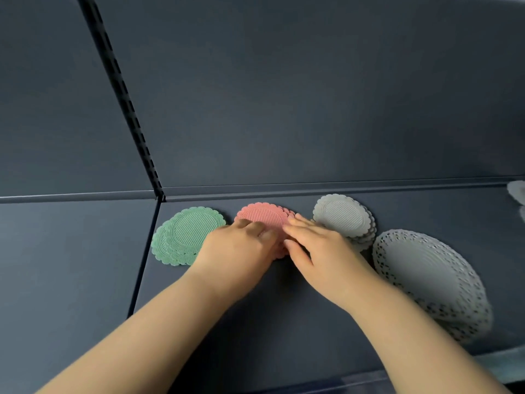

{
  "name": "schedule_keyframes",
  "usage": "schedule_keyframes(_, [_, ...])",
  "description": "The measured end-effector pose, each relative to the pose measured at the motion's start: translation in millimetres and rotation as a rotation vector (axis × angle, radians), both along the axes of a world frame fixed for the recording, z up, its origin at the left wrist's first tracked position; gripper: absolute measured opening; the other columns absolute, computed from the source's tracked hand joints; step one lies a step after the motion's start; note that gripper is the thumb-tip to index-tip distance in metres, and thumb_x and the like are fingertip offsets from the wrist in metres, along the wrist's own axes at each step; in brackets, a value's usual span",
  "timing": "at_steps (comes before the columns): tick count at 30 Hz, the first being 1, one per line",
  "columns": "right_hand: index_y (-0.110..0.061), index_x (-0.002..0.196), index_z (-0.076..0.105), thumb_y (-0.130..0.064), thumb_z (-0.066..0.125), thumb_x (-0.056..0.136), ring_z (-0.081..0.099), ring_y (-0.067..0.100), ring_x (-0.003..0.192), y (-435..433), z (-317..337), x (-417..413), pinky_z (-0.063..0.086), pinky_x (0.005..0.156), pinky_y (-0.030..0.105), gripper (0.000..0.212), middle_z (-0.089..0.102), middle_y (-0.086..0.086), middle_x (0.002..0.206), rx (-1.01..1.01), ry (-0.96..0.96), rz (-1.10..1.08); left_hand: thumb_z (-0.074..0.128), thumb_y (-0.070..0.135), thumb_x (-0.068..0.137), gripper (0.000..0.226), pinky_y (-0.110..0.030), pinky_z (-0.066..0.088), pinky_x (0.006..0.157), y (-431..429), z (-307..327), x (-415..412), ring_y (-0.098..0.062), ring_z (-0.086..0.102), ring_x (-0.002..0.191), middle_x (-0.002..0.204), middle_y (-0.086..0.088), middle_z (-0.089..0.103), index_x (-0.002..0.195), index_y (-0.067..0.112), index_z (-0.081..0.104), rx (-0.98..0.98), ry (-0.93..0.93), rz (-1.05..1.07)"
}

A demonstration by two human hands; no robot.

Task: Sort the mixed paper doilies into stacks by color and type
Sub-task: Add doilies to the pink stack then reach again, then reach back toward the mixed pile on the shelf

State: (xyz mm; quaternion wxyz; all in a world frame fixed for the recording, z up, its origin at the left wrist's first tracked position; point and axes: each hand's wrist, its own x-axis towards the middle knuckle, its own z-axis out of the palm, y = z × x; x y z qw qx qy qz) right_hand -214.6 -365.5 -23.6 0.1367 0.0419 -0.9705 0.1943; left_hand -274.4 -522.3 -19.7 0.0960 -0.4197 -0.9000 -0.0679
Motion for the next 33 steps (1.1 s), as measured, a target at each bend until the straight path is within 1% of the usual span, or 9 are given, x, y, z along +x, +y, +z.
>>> schedule_keyframes(2, [-0.015, 0.128, 0.052, -0.024, 0.046, 0.093, 0.03, 0.008, 0.134, 0.4, 0.6, 6.0, 0.004, 0.102, 0.005, 0.036, 0.043, 0.0, 0.141, 0.035, -0.005, 0.018, 0.032, 0.037, 0.093, 0.038, -0.034, 0.053, 0.064, -3.6, 9.2, 9.8, -0.026, 0.063, 0.088, 0.092, 0.001, 0.067, 0.109, 0.022, 0.064, 0.059, -0.001, 0.01])
schedule_keyframes(4, [-0.018, 0.131, 0.049, -0.026, 0.045, 0.094, 0.027, 0.005, 0.135, 3.4, 1.3, 15.0, 0.004, 0.101, 0.006, 0.038, 0.041, -0.004, 0.143, 0.062, -0.012, 0.027, 0.042, 0.031, 0.094, 0.03, -0.034, 0.052, 0.069, -3.6, 12.6, 21.4, -0.026, 0.061, 0.092, 0.096, 0.002, 0.066, 0.114, 0.021, 0.062, 0.081, 0.002, 0.041])
schedule_keyframes(8, [-0.023, 0.133, 0.046, -0.032, 0.043, 0.094, 0.023, 0.002, 0.136, 15.5, 6.1, 41.9, 0.012, 0.104, 0.012, 0.041, 0.038, -0.01, 0.144, 0.1, -0.011, 0.054, 0.04, 0.03, 0.092, 0.032, -0.033, 0.051, 0.068, 7.7, 18.0, 57.1, -0.022, 0.062, 0.091, 0.096, 0.004, 0.067, 0.112, 0.021, 0.063, 0.093, 0.043, 0.085])
schedule_keyframes(12, [-0.026, 0.135, 0.043, -0.036, 0.042, 0.093, 0.021, 0.001, 0.136, 42.5, 9.1, 87.3, 0.008, 0.099, 0.009, 0.043, 0.035, -0.011, 0.146, 0.153, 0.0, 0.072, 0.04, 0.029, 0.088, 0.033, -0.034, 0.053, 0.062, 31.1, 14.8, 105.6, -0.023, 0.066, 0.082, 0.09, 0.003, 0.07, 0.105, 0.019, 0.067, 0.129, 0.07, 0.107])
schedule_keyframes(15, [-0.028, 0.137, 0.039, -0.041, 0.043, 0.091, 0.021, 0.0, 0.136, 77.8, 11.4, 137.8, 0.009, 0.103, 0.012, 0.048, 0.033, -0.013, 0.146, 0.182, -0.015, 0.077, 0.051, 0.027, 0.088, 0.027, -0.035, 0.054, 0.062, 62.2, 7.1, 154.3, -0.024, 0.066, 0.083, 0.093, 0.002, 0.07, 0.11, 0.019, 0.066, 0.123, 0.045, 0.121])
schedule_keyframes(18, [-0.032, 0.139, 0.032, -0.047, 0.04, 0.089, 0.02, -0.003, 0.135, 119.3, 11.7, 195.2, 0.006, 0.104, 0.011, 0.053, 0.03, -0.017, 0.147, 0.221, -0.025, 0.053, 0.046, 0.028, 0.089, 0.028, -0.036, 0.053, 0.064, 102.8, 1.2, 204.8, -0.025, 0.065, 0.084, 0.093, 0.002, 0.069, 0.107, 0.019, 0.065, 0.143, 0.044, 0.113])
schedule_keyframes(23, [-0.035, 0.141, 0.026, -0.051, 0.037, 0.089, 0.018, -0.006, 0.134, 186.2, 4.3, 288.0, 0.006, 0.099, 0.007, 0.055, 0.025, -0.021, 0.147, 0.186, -0.072, -0.075, 0.049, 0.027, 0.085, 0.029, -0.032, 0.054, 0.07, 170.8, -10.2, 279.0, -0.022, 0.065, 0.089, 0.1, 0.0, 0.069, 0.104, 0.017, 0.069, 0.238, 0.05, 0.041])
schedule_keyframes(29, [-0.036, 0.14, 0.028, -0.05, 0.038, 0.089, 0.023, -0.007, 0.131, 234.4, -7.8, 349.0, 0.012, 0.092, 0.004, 0.054, 0.027, -0.022, 0.146, 0.098, -0.121, -0.169, 0.061, 0.026, 0.08, 0.027, -0.033, 0.055, 0.071, 216.2, -15.2, 328.3, -0.023, 0.066, 0.09, 0.098, 0.001, 0.071, 0.104, 0.017, 0.07, 0.205, 0.021, 0.005])
schedule_keyframes(33, [-0.034, 0.138, 0.034, -0.046, 0.042, 0.089, 0.03, -0.007, 0.127, 253.4, -14.9, 351.9, 0.02, 0.095, 0.009, 0.051, 0.034, -0.023, 0.141, 0.036, -0.096, -0.188, 0.06, 0.026, 0.081, 0.029, -0.042, 0.051, 0.086, 237.1, -17.2, 328.8, -0.026, 0.064, 0.1, 0.101, 0.0, 0.071, 0.106, 0.017, 0.069, 0.2, 0.058, 0.017])
